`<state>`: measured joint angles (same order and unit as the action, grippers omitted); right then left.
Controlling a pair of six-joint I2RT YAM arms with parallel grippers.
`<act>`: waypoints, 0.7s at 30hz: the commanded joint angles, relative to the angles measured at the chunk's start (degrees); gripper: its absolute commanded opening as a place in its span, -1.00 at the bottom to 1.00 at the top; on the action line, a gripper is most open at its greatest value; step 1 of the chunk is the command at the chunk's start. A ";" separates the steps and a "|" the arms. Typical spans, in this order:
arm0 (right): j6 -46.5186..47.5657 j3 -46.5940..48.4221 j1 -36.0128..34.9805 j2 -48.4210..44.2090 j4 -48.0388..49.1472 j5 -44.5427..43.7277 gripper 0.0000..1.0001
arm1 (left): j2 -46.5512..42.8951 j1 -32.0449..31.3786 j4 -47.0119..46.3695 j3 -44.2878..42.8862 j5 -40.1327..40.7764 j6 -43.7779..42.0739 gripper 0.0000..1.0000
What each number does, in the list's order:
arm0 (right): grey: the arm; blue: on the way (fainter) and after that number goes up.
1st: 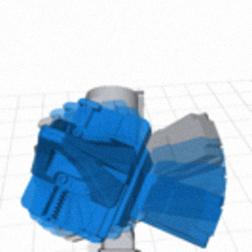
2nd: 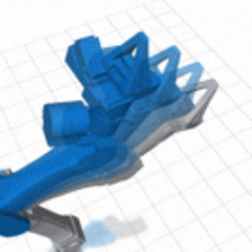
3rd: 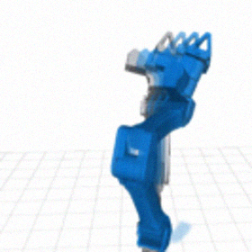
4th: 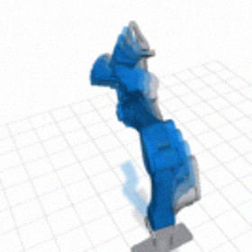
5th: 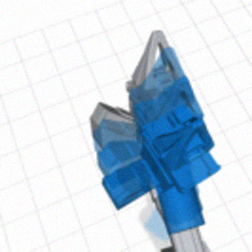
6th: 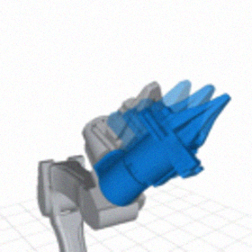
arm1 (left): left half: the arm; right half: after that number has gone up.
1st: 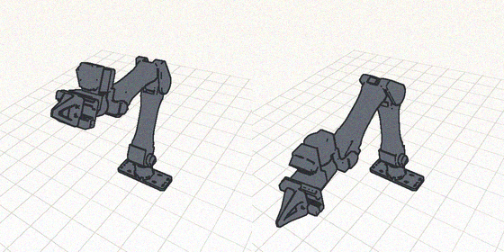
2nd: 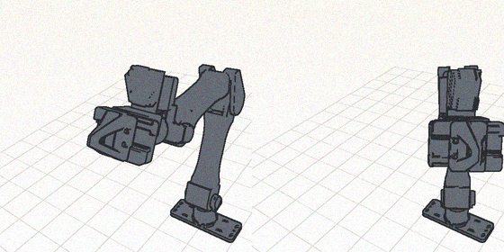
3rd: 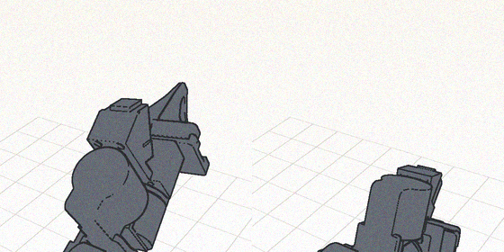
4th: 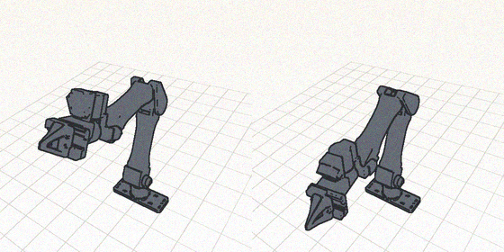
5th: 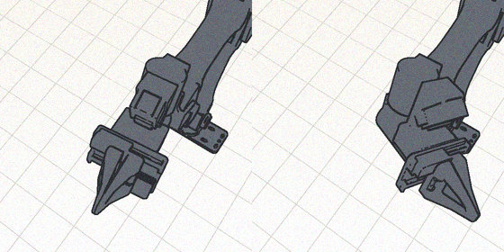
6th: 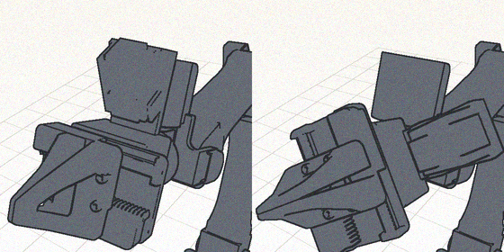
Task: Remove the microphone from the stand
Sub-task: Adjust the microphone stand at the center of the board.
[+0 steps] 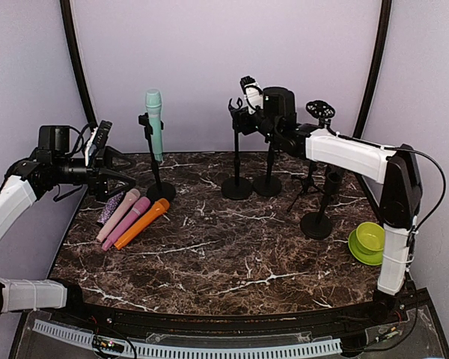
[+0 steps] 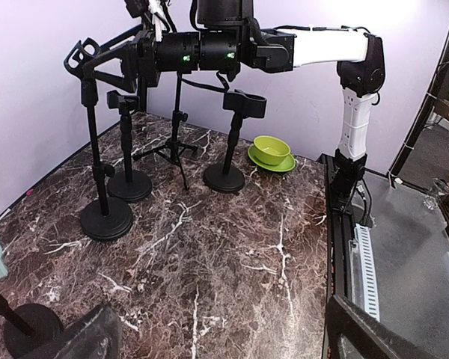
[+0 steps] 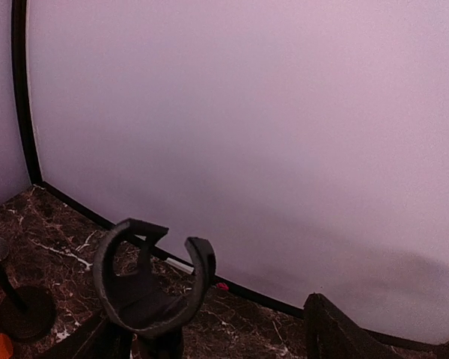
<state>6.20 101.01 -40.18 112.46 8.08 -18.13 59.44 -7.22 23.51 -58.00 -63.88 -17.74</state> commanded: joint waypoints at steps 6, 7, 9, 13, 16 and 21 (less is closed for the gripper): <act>-0.05 -5.27 -0.70 -2.88 0.37 1.17 0.42 | -1.47 0.46 -1.87 0.73 -1.45 1.31 0.94; -0.04 -5.49 -0.81 -3.52 0.98 1.54 0.42 | -1.44 0.46 -1.92 0.71 -1.63 1.30 0.94; 0.55 -6.25 -1.17 -5.39 3.13 3.24 0.45 | -1.43 0.47 -1.97 0.63 -1.77 1.38 0.93; 0.35 -6.13 -1.36 -8.65 5.79 6.55 0.54 | -1.48 0.45 -1.90 0.60 -2.37 1.56 0.91; -0.81 -5.69 -1.31 -9.99 6.69 7.46 0.55 | -1.52 0.45 -1.75 0.75 -2.73 1.27 0.90; -0.71 -2.22 -1.21 -8.29 4.68 4.56 0.55 | -1.61 0.43 -1.78 0.89 -3.11 1.40 0.88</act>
<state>6.24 95.50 -41.23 103.57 11.38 -12.12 59.11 -7.22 22.41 -57.87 -65.39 -16.80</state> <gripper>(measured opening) 0.778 0.945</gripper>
